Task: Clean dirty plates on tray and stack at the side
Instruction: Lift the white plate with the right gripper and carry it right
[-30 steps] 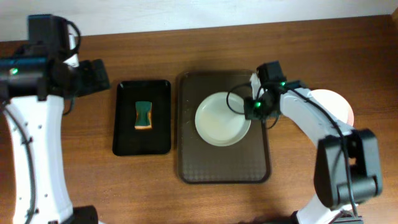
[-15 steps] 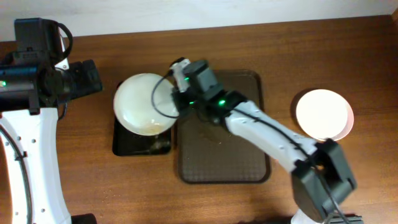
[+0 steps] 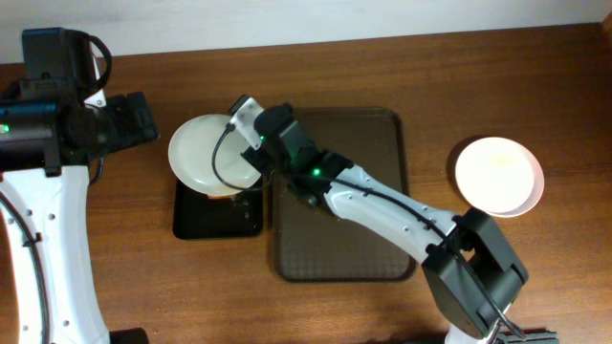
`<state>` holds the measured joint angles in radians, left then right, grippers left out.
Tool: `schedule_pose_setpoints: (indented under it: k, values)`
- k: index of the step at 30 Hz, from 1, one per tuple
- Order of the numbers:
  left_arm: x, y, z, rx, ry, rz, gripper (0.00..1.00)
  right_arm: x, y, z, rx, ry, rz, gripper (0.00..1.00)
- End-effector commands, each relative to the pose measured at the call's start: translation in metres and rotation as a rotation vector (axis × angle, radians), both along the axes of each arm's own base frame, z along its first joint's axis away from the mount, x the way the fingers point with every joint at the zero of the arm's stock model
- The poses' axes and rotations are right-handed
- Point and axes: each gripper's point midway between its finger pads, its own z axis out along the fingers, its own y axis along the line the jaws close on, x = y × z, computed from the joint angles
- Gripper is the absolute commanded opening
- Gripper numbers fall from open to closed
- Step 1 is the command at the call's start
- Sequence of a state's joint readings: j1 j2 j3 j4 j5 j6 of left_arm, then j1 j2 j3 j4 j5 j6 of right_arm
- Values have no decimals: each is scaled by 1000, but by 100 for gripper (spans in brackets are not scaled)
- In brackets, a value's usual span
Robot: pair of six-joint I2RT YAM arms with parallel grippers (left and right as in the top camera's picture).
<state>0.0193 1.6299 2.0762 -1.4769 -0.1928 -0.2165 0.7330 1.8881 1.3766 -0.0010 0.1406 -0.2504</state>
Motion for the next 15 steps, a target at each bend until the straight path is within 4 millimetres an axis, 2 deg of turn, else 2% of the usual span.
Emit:
schedule_pose_setpoints:
  k: [1,5,8,15]
  values:
    - [-3,3,6,17,-13,0,100,-5,2,43,-159,-221,-11,4]
    - [-3,3,6,16,-14,1,100,-17,12,62,-233,-332,-53,4]
    - [-3,3,6,17,-13,0,100,-22,10,78,-246,-392,-127,4]
    - [-3,3,6,17,-13,0,100,-15,-2,89,-235,-415,-193,4]
